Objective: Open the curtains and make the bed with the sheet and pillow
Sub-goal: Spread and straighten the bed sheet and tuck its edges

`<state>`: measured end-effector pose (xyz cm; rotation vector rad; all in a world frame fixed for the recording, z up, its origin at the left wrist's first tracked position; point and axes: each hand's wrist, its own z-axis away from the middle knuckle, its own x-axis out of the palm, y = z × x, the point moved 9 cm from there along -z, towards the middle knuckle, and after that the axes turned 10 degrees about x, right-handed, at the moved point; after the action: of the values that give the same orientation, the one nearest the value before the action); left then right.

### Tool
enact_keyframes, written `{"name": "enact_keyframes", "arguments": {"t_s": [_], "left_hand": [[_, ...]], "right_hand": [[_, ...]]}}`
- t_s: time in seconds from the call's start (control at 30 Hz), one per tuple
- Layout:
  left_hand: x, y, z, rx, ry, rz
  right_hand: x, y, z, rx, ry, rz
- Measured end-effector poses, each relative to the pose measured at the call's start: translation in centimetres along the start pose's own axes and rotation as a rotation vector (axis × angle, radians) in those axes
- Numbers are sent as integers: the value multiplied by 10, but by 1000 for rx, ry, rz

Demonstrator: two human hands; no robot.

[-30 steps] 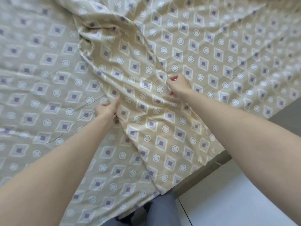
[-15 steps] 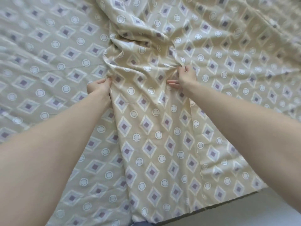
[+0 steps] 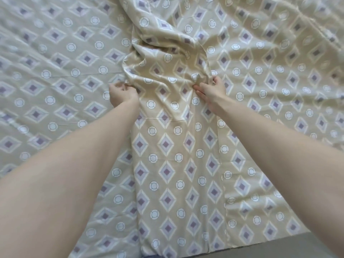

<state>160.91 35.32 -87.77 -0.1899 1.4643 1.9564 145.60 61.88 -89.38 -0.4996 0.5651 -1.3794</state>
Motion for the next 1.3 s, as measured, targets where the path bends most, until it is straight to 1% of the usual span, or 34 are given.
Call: {"name": "enact_keyframes", "arguments": {"t_s": [0.07,0.13,0.2,0.27,0.3,0.37,0.47,0.5,0.6,0.7,0.77,0.83,0.9,0.97,1.0,1.03,1.07,1.1,1.13,1.2,1.27,1.3], "left_hand": [[2,19,-2,191,-35,-152],[4,34,0,329,-35,-352],[7,31,5,316,-58,-391],[9,19,2,213,-81,-329],[9,18,0,197,-80,-297],[9,20,-8,186,-65,-229],[5,36,-21,195,-44,-176],[1,42,-26,204,-13,-182],[-7,45,-43,233,47,-239],[-1,43,-54,293,10,-307],[2,39,-56,324,-27,-367],[5,38,-51,330,-53,-412],[7,46,-42,378,-37,-443],[3,57,-23,545,32,-549],[3,63,-8,685,36,-579],[7,63,12,847,-6,-572],[13,58,37,988,-86,-568],[17,43,61,1074,-180,-583],[22,25,80,1100,-275,-608],[31,-15,104,1078,-438,-686],[40,-42,110,1087,-555,-828],[43,-48,106,1099,-584,-891]], "right_hand": [[4,-5,4,-15,-10,125],[6,-5,5,-15,33,184],[6,-6,8,-19,122,215],[8,-3,7,7,184,213],[10,-3,9,25,202,193],[14,-10,10,23,236,124],[12,-24,9,-49,373,111],[13,-25,11,-57,394,101],[20,-15,2,-64,388,101],[19,-8,-12,-37,325,2],[21,-8,-14,-28,303,0],[28,-14,-7,-105,303,177],[39,-22,10,-280,331,422],[57,-21,34,-494,295,552],[65,-16,47,-586,258,590],[69,-10,58,-660,236,629],[70,-1,67,-715,230,682],[70,11,75,-758,232,759],[68,26,78,-789,223,858],[63,61,81,-834,174,1075],[54,83,78,-868,154,1261],[48,85,75,-866,166,1332]]}}
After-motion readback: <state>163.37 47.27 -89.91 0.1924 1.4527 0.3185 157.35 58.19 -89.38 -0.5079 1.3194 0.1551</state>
